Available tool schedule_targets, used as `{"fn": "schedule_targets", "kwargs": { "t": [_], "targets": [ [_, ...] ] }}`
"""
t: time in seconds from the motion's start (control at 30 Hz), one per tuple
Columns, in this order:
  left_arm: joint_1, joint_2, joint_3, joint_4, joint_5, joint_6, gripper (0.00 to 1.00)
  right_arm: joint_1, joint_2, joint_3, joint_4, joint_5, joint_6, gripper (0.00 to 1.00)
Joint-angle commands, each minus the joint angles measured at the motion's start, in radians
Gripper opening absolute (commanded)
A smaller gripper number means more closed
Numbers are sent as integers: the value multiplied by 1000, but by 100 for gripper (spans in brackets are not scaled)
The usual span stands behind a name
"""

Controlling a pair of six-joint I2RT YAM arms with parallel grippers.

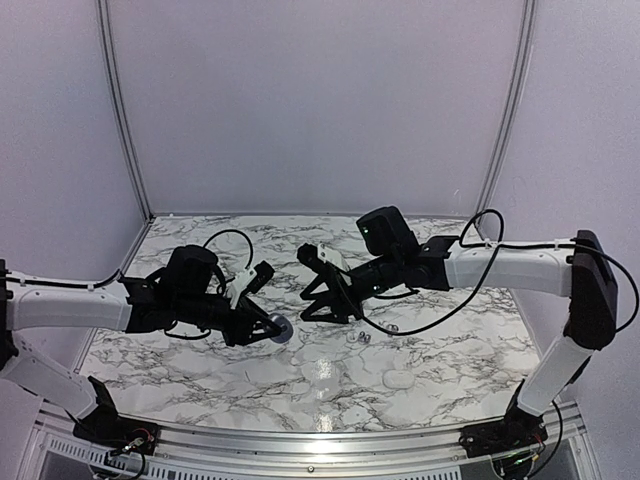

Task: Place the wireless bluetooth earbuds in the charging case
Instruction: Pass from the left arm to the right

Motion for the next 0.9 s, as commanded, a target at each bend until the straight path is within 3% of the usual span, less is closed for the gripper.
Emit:
{"fn": "schedule_targets", "kwargs": {
  "t": [0.0,0.37,0.63,0.87],
  "targets": [
    [-25,-17,23,-39,70,75,10,7,-9,-9,53,-166,81,48],
    [-27,-37,44,-34,157,89,10,66,61,-7,-3,-183,87,48],
    [-30,-48,54,-28,184,59,8,80,52,-31,18,-130,108,58],
    [-39,-61,62,-10,164,47,9,83,61,-38,80,-182,139,48]
  ]
}}
